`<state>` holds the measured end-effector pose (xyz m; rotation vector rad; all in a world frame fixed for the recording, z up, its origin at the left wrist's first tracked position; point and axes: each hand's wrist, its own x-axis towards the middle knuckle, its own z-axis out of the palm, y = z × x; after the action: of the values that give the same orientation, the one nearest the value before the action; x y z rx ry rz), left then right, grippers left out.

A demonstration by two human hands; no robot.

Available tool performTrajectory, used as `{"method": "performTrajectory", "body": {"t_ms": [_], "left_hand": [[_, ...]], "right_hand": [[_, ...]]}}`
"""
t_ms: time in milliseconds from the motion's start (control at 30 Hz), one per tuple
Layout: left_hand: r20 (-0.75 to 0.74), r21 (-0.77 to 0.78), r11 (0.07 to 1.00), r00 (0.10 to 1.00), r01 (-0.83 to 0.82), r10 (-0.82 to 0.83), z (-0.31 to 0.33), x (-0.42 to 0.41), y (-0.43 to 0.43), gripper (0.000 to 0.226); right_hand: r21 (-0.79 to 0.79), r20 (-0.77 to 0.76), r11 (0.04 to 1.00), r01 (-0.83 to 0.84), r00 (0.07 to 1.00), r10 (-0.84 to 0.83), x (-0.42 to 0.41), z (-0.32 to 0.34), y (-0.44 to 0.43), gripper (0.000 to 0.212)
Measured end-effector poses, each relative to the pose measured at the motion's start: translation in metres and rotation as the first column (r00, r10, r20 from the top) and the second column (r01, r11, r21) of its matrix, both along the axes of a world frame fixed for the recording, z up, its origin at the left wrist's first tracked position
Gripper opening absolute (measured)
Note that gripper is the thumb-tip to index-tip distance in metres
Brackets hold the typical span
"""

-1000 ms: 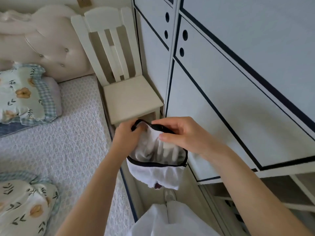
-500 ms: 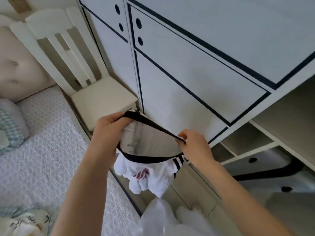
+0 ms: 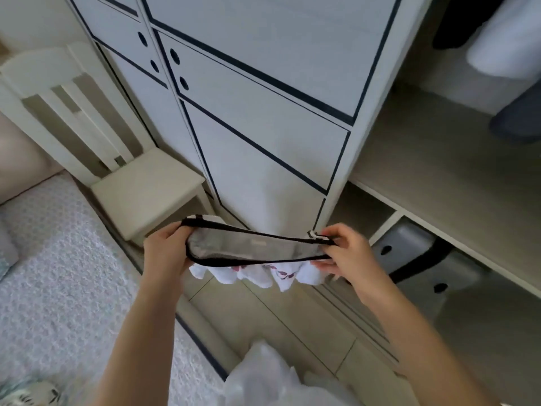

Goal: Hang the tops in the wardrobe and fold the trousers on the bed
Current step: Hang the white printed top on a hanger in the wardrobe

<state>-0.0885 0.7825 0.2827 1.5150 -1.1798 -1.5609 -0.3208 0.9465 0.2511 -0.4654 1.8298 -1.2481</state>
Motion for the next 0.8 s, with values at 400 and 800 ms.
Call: {"method": "performTrajectory", "body": {"t_ms": [400, 800], "left_hand": [[0.324, 0.183, 0.690, 0.620, 0.700, -0.715, -0.027, -0.071, 0.124, 0.010], [-0.256, 0.354, 0.900, 0.952, 0.255, -0.169, -0.023, -0.138, 0.200, 0.018]], "right_hand": [[-0.259, 0.162, 0.964, 0.066, 0.986, -0.024, -0.063, 0.055, 0.151, 0.036], [-0.266, 0.111, 0.946, 0.183, 0.981, -0.159, -0.097, 0.056, 0.235, 0.013]]}}
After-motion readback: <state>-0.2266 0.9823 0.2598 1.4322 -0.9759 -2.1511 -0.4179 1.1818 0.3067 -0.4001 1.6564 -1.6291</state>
